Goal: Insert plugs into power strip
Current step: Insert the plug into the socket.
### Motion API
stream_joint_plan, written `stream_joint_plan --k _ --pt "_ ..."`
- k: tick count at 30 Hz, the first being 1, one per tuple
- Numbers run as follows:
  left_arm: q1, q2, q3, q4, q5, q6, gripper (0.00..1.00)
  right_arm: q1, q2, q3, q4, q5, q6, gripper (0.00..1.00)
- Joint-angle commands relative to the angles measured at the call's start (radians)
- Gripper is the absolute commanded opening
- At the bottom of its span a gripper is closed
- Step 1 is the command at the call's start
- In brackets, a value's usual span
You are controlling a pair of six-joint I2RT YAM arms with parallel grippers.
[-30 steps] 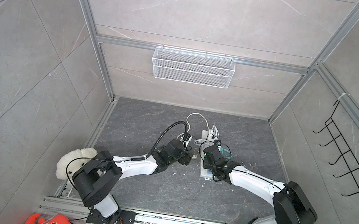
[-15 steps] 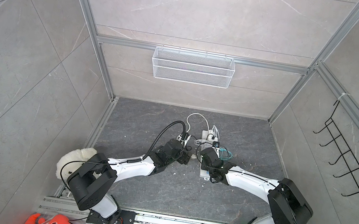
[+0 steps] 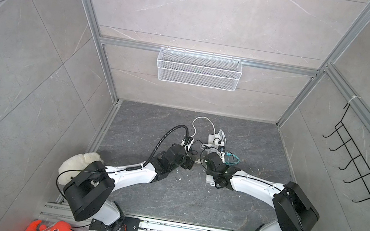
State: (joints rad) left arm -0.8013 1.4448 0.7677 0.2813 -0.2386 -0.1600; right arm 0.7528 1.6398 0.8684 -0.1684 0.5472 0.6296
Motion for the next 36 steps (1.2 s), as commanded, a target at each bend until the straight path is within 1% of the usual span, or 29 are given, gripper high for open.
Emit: stream_joint_plan --k 1,5,10,15,18,26,29,36 --pt "0.006 -0.045 0.001 -0.012 -0.070 -0.012 0.88 0.001 0.165 -0.010 -0.097 -0.195 0.008 0.06" --pt "0.005 -0.072 -0.008 -0.033 -0.084 -0.013 0.89 -0.009 0.214 0.059 -0.141 -0.206 -0.019 0.06" --pt "0.005 -0.105 -0.032 -0.032 -0.105 -0.010 0.89 -0.035 0.212 0.072 -0.127 -0.231 -0.040 0.07" --pt "0.007 -0.104 -0.028 -0.040 -0.114 -0.007 0.90 -0.050 0.227 0.105 -0.132 -0.266 -0.059 0.10" --pt "0.007 -0.101 -0.027 -0.042 -0.129 -0.006 0.93 -0.048 0.224 0.110 -0.127 -0.270 -0.055 0.17" --pt "0.008 -0.140 -0.049 -0.076 -0.186 0.010 0.93 -0.049 0.199 0.158 -0.138 -0.272 -0.053 0.40" --pt "0.012 -0.163 -0.064 -0.087 -0.203 0.014 0.94 -0.049 0.165 0.166 -0.158 -0.272 -0.036 0.44" --pt "0.021 -0.171 -0.071 -0.078 -0.199 0.015 0.94 -0.048 0.066 0.132 -0.209 -0.271 -0.013 0.48"
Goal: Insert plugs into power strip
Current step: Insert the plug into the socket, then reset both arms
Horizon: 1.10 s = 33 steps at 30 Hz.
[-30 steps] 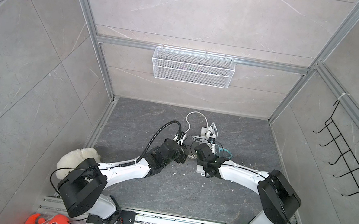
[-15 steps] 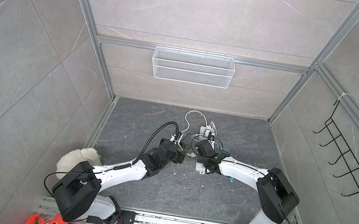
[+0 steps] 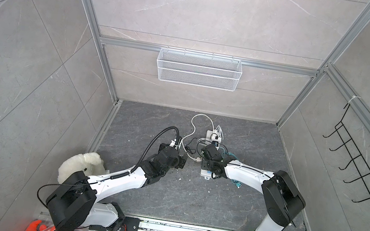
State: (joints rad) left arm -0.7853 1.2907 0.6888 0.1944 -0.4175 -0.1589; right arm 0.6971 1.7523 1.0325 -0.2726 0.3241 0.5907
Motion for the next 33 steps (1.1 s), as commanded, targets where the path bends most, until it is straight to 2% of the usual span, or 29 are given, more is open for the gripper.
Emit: stream_joint_plan --k 1,8,13,18,20,24,28,31,33 --pt "0.006 -0.010 0.013 0.009 -0.020 0.015 0.95 0.008 -0.070 -0.042 -0.117 -0.047 0.034 0.49" --pt "0.007 0.026 0.059 0.004 -0.034 0.023 0.98 0.013 -0.254 -0.115 -0.201 -0.073 0.080 0.49" --pt "0.015 0.055 0.105 -0.038 -0.120 0.019 0.99 0.033 -0.344 -0.156 -0.221 -0.177 0.054 0.49" --pt "0.100 0.098 0.194 -0.227 -0.202 -0.113 1.00 0.050 -0.457 -0.191 -0.170 -0.336 -0.020 0.50" --pt "0.159 0.100 0.206 -0.288 -0.204 -0.163 1.00 0.050 -0.518 -0.182 -0.165 -0.333 -0.049 0.51" --pt "0.247 0.050 0.173 -0.320 -0.231 -0.188 1.00 0.050 -0.604 -0.125 -0.190 -0.180 -0.143 0.53" --pt "0.323 -0.040 0.102 -0.303 -0.328 -0.182 1.00 0.050 -0.661 -0.081 -0.144 0.106 -0.257 0.56" --pt "0.372 -0.095 0.050 -0.302 -0.411 -0.180 1.00 0.047 -0.657 -0.078 -0.040 0.330 -0.385 0.68" --pt "0.394 -0.133 0.004 -0.285 -0.460 -0.180 1.00 0.038 -0.626 -0.074 0.036 0.424 -0.465 0.75"
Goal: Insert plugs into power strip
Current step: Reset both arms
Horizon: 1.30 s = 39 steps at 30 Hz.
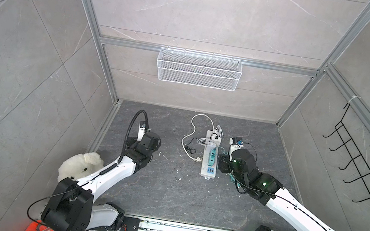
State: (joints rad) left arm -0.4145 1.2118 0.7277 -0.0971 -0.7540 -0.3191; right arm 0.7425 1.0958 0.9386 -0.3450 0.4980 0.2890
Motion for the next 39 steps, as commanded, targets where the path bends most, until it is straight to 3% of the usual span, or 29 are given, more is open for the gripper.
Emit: stream_joint_plan --k 1,2,4,10,16,20,27,30,33,39 --pt "0.035 -0.074 -0.059 0.014 -0.138 -0.023 1.00 -0.015 0.050 0.024 0.136 0.282 -0.195 0.77" --pt "0.047 -0.094 -0.089 0.032 -0.145 -0.015 1.00 -0.026 0.069 0.027 0.165 0.315 -0.215 0.79" --pt "0.062 -0.124 -0.151 0.108 -0.168 0.019 1.00 -0.057 0.097 0.030 0.198 0.316 -0.221 0.99" --pt "0.118 -0.153 -0.250 0.292 -0.154 0.154 1.00 -0.141 0.105 -0.024 0.290 0.402 -0.172 0.99" --pt "0.179 -0.151 -0.261 0.378 -0.028 0.233 1.00 -0.262 0.068 -0.152 0.527 0.505 -0.205 0.99" --pt "0.223 -0.092 -0.297 0.499 0.089 0.248 1.00 -0.329 0.114 -0.100 0.415 0.424 -0.254 0.99" --pt "0.235 0.013 -0.417 0.804 0.174 0.325 1.00 -0.404 0.078 -0.187 0.500 0.255 -0.246 0.99" --pt "0.236 0.022 -0.427 0.815 0.210 0.323 1.00 -0.440 0.029 -0.288 0.586 0.112 -0.285 0.99" --pt "0.236 0.016 -0.435 0.827 0.226 0.340 1.00 -0.502 -0.069 -0.407 0.679 -0.121 -0.305 0.99" --pt "0.238 -0.008 -0.452 0.850 0.243 0.357 1.00 -0.615 -0.099 -0.468 0.716 -0.350 -0.272 0.99"
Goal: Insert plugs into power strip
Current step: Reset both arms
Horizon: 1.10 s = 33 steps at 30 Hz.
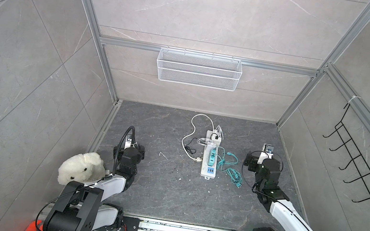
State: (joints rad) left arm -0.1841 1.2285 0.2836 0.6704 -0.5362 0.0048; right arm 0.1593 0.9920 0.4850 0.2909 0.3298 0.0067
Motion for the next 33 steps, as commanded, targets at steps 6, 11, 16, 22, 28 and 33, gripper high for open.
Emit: stream_joint_plan --k 6,11,16,22,28,33 --pt "0.008 -0.032 -0.042 0.130 0.088 0.037 1.00 -0.075 0.169 -0.114 0.352 -0.224 0.060 0.99" --pt "0.008 0.011 -0.046 0.161 0.107 0.040 1.00 -0.076 0.186 -0.177 0.418 -0.199 0.020 0.99" --pt "0.008 0.069 -0.064 0.279 0.070 0.069 1.00 -0.079 0.210 -0.246 0.506 -0.168 0.014 0.99" --pt "0.008 0.137 -0.070 0.364 0.112 0.103 1.00 -0.089 0.283 -0.282 0.645 -0.245 0.044 0.99" --pt "0.010 0.187 -0.056 0.381 0.160 0.129 0.99 -0.093 0.333 -0.295 0.723 -0.278 0.030 0.99" --pt "0.012 0.202 -0.045 0.372 0.168 0.131 0.99 -0.095 0.395 -0.287 0.772 -0.283 0.017 0.99"
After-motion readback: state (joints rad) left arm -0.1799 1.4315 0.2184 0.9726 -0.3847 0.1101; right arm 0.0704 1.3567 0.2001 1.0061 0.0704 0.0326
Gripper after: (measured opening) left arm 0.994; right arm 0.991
